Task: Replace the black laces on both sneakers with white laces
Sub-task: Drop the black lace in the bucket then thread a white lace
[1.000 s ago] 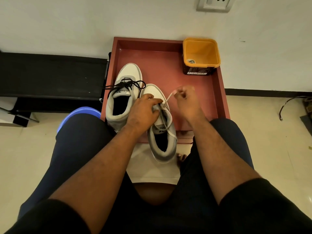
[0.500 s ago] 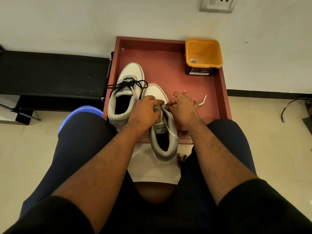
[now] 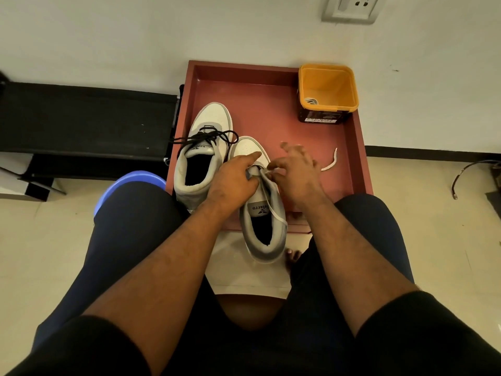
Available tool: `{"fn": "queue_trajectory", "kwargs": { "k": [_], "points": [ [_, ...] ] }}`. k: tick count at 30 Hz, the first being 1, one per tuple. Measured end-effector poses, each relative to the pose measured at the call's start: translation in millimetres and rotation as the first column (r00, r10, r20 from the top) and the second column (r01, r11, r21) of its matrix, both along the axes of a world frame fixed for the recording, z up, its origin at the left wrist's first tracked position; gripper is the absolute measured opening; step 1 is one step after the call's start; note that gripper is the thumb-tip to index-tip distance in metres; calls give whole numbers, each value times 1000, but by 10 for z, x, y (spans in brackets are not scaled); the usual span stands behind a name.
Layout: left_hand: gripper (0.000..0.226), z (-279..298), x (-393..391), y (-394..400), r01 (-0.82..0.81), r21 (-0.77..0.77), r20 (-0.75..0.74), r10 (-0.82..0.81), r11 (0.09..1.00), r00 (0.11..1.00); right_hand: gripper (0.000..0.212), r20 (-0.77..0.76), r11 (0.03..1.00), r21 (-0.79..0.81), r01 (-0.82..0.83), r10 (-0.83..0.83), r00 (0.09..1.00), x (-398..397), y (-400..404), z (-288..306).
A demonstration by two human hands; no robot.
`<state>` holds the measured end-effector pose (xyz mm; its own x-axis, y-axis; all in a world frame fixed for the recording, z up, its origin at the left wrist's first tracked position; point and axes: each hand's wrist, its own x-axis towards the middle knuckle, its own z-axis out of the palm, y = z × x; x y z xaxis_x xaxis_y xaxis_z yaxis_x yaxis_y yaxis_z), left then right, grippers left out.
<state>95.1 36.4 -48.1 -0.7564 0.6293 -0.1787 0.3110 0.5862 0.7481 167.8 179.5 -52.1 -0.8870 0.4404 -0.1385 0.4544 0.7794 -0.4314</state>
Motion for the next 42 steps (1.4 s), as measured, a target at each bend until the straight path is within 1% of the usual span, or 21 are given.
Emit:
{"fn": "queue_trajectory", "kwargs": {
  "k": [3, 6, 8, 12, 14, 17, 20, 22, 24, 26, 28, 29, 30, 31, 32, 33, 35, 37, 38, 40, 42],
  "points": [
    [64, -9, -22, -11, -13, 55, 43, 10, 998, 999, 16, -9, 999, 22, 30, -30, 1000, -40, -31, -45],
    [55, -33, -47, 6, -37, 66, 72, 32, 997, 997, 15, -51, 974, -30, 226, -227, 972, -22, 110, -66],
    [48, -53, -42, 39, -111, 103, 124, 98, 988, 987, 15, -58, 948, -66, 312, -316, 947, -8, 162, -92],
    [57, -59, -9, 59, -241, 155, 251, 198, 958, 948, 22, -183, 944, -168, 285, -314, 932, 51, 94, -15],
    [55, -45, -2, 22, -285, 170, 278, 231, 943, 932, 18, -230, 932, -260, 253, -314, 921, 146, 21, 122],
    [50, 30, 14, -46, -343, 203, 289, 279, 917, 916, 24, -108, 888, -387, 249, -312, 944, 358, -139, 322],
    [44, 180, 104, -113, -386, 252, 333, 295, 888, 896, 51, 123, 936, -259, 240, -214, 969, 593, -360, 347],
    [38, 261, 190, -155, -401, 257, 367, 296, 879, 882, 62, 179, 946, -194, 258, -224, 958, 684, -466, 318],
    [33, 316, 292, -220, -412, 250, 403, 292, 877, 867, 68, 197, 945, -144, 292, -262, 945, 734, -519, 342],
    [29, 365, 381, -276, -409, 243, 428, 281, 879, 859, 68, 161, 964, -75, 256, -242, 957, 745, -504, 355],
    [31, 418, 462, -317, -407, 239, 473, 261, 881, 842, 67, 65, 966, -150, 210, -203, 977, 750, -513, 360],
    [37, 445, 498, -329, -420, 239, 522, 249, 876, 816, 66, -9, 931, -306, 200, -212, 977, 743, -512, 360],
    [46, 483, 534, -334, -438, 236, 585, 234, 867, 777, 62, -79, 832, -523, 185, -263, 961, 738, -503, 370],
    [53, 515, 565, -345, -452, 231, 649, 210, 861, 731, 52, -96, 667, -729, 155, -323, 942, 738, -505, 415],
    [55, 542, 595, -349, -457, 230, 710, 173, 860, 683, 39, -85, 492, -863, 115, -365, 927, 742, -491, 448],
    [53, 563, 625, -353, -454, 229, 765, 129, 861, 631, 31, -76, 355, -932, 74, -390, 918, 751, -480, 491],
    [40, 607, 687, -384, -418, 224, 844, 39, 881, 534, 27, -89, 186, -983, -12, -409, 908, 750, -466, 551],
    [27, 619, 736, -415, -331, 218, 879, -37, 918, 475, 27, -87, 109, -993, -45, -423, 902, 726, -445, 541],
    [23, 609, 752, -429, -279, 216, 878, -62, 935, 474, 26, -79, 103, -994, -38, -435, 897, 717, -443, 540],
    [29, 592, 758, -462, -197, 206, 850, -75, 959, 521, 20, -78, 132, -991, -17, -474, 877, 704, -439, 549],
    [29, 595, 742, -500, -116, 206, 805, -101, 972, 585, 16, -94, 215, -976, 29, -536, 839, 698, -411, 568]
  ]
}}
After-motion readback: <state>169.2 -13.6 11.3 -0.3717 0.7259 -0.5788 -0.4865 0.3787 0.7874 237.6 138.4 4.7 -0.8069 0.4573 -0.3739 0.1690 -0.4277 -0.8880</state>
